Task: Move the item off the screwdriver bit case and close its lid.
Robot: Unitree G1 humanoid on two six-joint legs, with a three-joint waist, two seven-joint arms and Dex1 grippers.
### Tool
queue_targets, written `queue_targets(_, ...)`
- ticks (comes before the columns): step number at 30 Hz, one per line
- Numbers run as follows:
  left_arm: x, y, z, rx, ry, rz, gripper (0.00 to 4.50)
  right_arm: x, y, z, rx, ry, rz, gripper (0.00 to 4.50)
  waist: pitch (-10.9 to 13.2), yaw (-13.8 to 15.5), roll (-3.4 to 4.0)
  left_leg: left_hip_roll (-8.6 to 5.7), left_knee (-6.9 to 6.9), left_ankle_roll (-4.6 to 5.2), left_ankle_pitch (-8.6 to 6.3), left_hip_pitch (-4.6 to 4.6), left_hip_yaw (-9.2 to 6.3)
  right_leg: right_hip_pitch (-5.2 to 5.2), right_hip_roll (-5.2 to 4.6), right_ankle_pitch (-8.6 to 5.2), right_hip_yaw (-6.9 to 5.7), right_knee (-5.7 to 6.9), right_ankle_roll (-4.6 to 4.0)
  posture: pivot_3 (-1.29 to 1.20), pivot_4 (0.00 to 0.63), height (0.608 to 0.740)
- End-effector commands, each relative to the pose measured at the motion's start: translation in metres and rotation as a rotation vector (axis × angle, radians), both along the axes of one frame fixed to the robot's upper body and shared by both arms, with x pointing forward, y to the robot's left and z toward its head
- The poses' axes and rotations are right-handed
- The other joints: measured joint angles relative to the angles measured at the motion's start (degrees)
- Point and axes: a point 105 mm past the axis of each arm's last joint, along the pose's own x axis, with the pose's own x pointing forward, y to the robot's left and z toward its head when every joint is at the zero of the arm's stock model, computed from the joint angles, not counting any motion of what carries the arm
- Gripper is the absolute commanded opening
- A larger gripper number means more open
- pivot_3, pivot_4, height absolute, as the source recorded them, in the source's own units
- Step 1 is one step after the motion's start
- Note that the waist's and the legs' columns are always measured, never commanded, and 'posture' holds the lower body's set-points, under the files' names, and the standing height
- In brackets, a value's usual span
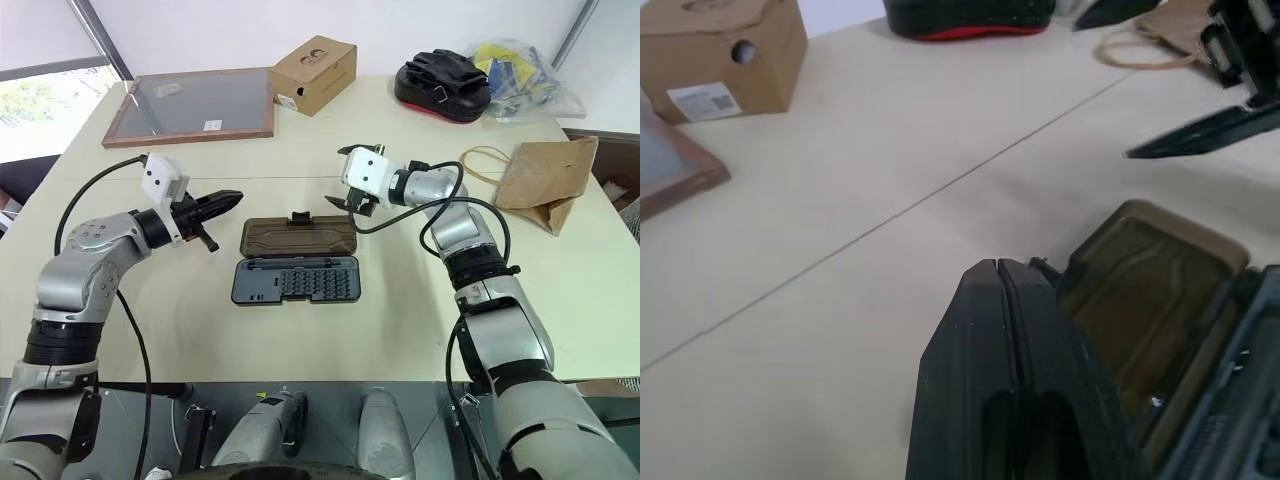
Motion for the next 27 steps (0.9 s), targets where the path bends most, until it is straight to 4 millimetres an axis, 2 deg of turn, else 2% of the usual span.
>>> queue_targets(1, -0.014, -0.006, 0.014, -0.003, -0.025, -0.066, 0.0, -0.003, -0.001, 0.017, 0.089, -0.022, -0.035, 4.43, 0.0, -0.03, 0.0, 0.0, 0.0, 0.0, 0.0, 0.0, 0.01, 0.0, 0.0, 0.0, 0.0, 0.01, 0.0, 0.0, 0.15, 0.74)
queue_targets(5, -0.038, -0.017, 0.003, 0.006, 0.052, -0.171, 0.0, -0.008, -0.002, 0.012, 0.12, 0.014, -0.064, 4.43, 0.0, -0.18, 0.0, 0.01, -0.02, 0.13, -0.07, 0.0, 0.02, -0.02, 0.0, 0.0, 0.01, 0.01, 0.0, 0.0, 0.15, 0.74)
queue_targets(8, -0.058, -0.019, -0.016, 0.058, 0.126, -0.23, 0.0, -0.007, -0.007, 0.006, 0.136, 0.058, -0.116, 4.43, 0.0, -0.1, 0.01, 0.04, -0.07, 0.13, -0.07, 0.0, 0.03, -0.05, 0.01, 0.0, 0.03, 0.02, -0.01, 0.0, 0.15, 0.74)
queue_targets(11, -0.067, -0.016, -0.035, 0.085, 0.186, -0.249, 0.0, -0.005, -0.011, 0.001, 0.17, 0.119, -0.171, 4.43, 0.0, 0.07, 0.01, 0.04, -0.08, 0.14, -0.08, 0.01, 0.03, -0.05, 0.01, 0.02, 0.03, 0.01, -0.05, 0.0, 0.15, 0.74)
queue_targets(19, -0.063, -0.015, -0.066, 0.122, 0.238, -0.235, 0.0, -0.004, -0.005, 0.002, 0.239, 0.232, -0.213, 4.43, 0.0, 0.13, 0.01, 0.03, -0.12, 0.15, -0.09, 0.0, 0.03, -0.06, 0.0, 0.03, 0.03, 0.0, -0.07, 0.0, 0.15, 0.74)
queue_targets(24, -0.061, -0.017, -0.082, 0.143, 0.261, -0.241, 0.0, -0.004, 0.001, 0.003, 0.206, 0.255, -0.203, 4.43, 0.0, 0.03, 0.02, 0.03, -0.14, 0.15, -0.09, 0.0, 0.03, -0.08, 0.0, 0.03, 0.02, 0.0, -0.07, 0.0, 0.15, 0.74)
queue_targets(27, -0.06, -0.014, -0.096, 0.169, 0.285, -0.229, 0.0, -0.008, 0.016, 0.003, 0.154, 0.278, -0.128, 4.43, 0.0, -0.06, 0.02, 0.04, -0.15, 0.15, -0.09, 0.0, 0.04, -0.09, 0.0, 0.04, 0.02, 0.0, -0.08, 0.0, 0.15, 0.74)
